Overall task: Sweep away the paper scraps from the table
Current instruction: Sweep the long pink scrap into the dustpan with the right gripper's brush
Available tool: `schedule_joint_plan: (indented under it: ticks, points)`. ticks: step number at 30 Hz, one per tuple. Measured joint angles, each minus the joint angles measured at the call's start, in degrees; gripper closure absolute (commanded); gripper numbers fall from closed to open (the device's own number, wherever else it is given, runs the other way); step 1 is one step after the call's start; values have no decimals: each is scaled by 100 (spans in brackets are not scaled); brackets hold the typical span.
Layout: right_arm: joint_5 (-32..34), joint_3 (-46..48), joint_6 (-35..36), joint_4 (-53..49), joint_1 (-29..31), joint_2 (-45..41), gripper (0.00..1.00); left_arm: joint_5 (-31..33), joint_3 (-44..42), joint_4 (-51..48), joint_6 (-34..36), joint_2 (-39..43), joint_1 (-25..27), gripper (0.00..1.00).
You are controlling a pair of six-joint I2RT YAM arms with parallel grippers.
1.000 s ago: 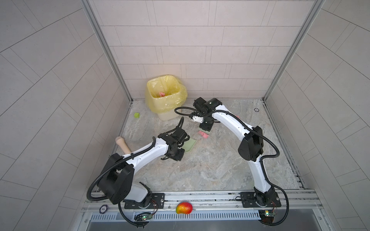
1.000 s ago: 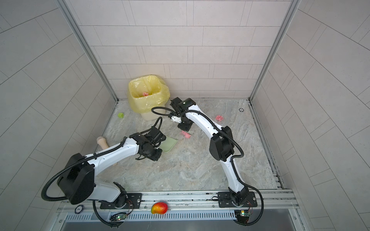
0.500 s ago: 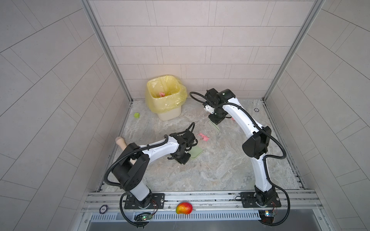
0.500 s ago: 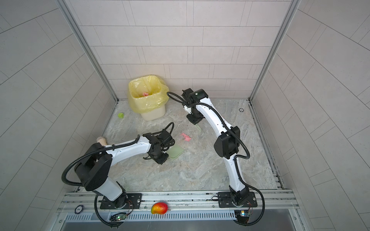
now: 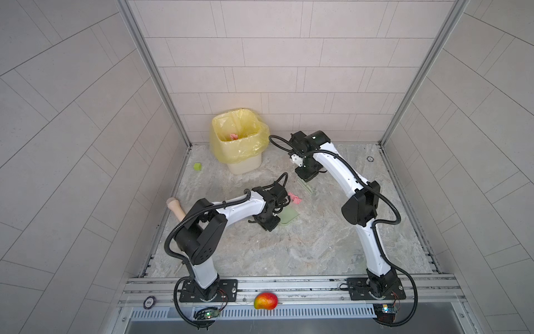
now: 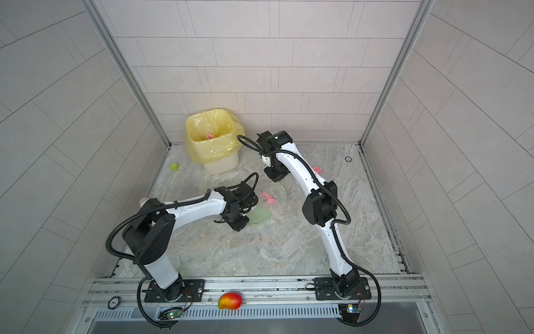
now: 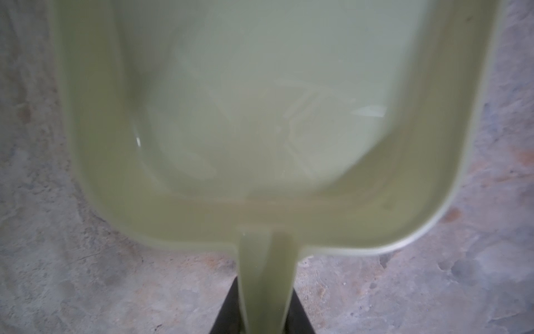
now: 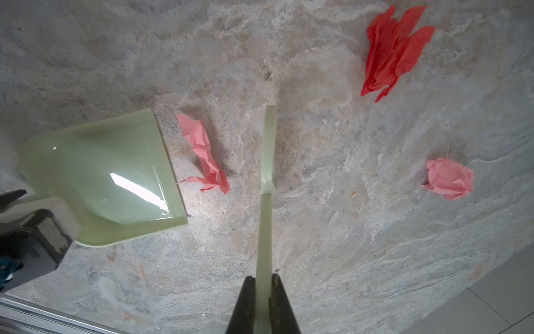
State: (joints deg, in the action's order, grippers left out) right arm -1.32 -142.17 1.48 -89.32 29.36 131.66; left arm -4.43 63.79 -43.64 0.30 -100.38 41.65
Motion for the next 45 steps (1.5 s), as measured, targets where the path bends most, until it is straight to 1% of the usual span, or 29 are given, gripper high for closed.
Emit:
schedule_joint_plan:
  ticks: [7,18,33,41,45]
  points:
    - [-107,-107,7,57,105,13,100,87,70,57,85,-129,-59,100]
    - [-240,-140,-4,98,205,175,100,87,72,96,85,-157,-111,100]
    - [-516,-140,-90,28,352,181,100,79,133,90,87,-317,-140,100]
    - [-1084,-129,-160,2,490,162,100,79,146,87,107,-330,-153,100]
    - [-1432,120,-170,15,518,-22,100,76,146,87,118,-330,-160,100]
